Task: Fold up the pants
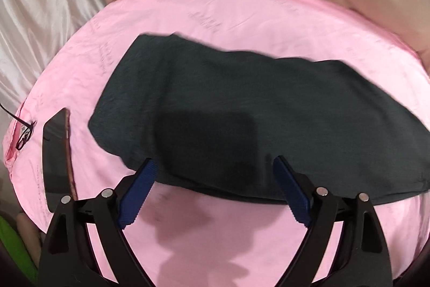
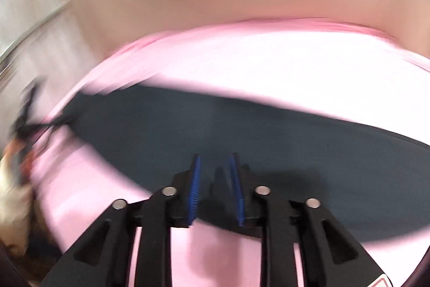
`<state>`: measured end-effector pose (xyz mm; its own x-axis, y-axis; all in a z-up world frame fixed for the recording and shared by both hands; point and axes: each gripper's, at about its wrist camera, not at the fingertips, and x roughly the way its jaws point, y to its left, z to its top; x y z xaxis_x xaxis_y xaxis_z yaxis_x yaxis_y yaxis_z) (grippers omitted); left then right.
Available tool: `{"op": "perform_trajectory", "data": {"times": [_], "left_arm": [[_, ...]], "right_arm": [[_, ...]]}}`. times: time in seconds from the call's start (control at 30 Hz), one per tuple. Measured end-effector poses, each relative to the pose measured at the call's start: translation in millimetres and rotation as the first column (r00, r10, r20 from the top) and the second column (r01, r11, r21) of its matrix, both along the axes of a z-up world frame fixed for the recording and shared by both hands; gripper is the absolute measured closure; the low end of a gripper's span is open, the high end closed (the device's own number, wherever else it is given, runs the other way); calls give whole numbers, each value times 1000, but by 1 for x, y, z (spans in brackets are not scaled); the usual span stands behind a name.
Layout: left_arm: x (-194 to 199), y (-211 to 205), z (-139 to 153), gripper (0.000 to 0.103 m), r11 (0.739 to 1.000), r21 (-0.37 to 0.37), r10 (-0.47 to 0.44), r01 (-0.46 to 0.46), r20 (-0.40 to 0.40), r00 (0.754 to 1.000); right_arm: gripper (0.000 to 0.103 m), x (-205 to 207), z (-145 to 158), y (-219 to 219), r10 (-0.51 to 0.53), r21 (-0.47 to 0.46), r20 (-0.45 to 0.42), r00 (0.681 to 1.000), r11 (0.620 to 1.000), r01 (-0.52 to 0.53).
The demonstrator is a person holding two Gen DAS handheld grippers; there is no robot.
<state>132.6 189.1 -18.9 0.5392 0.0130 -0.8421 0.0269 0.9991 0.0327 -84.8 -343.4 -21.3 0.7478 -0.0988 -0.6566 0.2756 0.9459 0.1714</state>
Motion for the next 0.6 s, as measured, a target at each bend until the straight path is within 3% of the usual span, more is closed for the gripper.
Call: {"op": "perform_trajectory", "data": {"times": [0.07,0.17,0.27,0.4,0.43,0.5,0.53,0.6], "left_arm": [[-8,-20,6,15,1000,2,-27,27,18,999],[-8,-56,5,14,997,-14,-70,70,19,997],[-4,-91,-2,14,995,-36,-94,93,-5,996],[1,-132,-16,14,992,-22,-122,121,-45,992],[2,-138,-18,14,993,-17,-120,119,-54,991],[6,-147,-22,14,994,0,-113,113,-75,991],[7,-149,-22,14,994,10,-107,108,-78,991],[10,-155,-21,14,994,36,-101,104,-74,992]], "right_arm": [[63,-37,7,-76,-223,-24,-9,975,975,223],[58,-63,14,-152,-374,-108,-39,927,924,368],[50,-59,9,-194,-370,-94,-83,925,927,362],[49,-41,-12,-219,-299,-52,-144,943,954,295],[51,-31,-22,-220,-280,-42,-182,943,960,277],[97,-28,-29,-223,-240,-36,-206,949,971,238],[97,-30,-19,-218,-243,-76,-165,956,969,233],[97,-43,6,-220,-234,-56,-53,971,971,231]]}}
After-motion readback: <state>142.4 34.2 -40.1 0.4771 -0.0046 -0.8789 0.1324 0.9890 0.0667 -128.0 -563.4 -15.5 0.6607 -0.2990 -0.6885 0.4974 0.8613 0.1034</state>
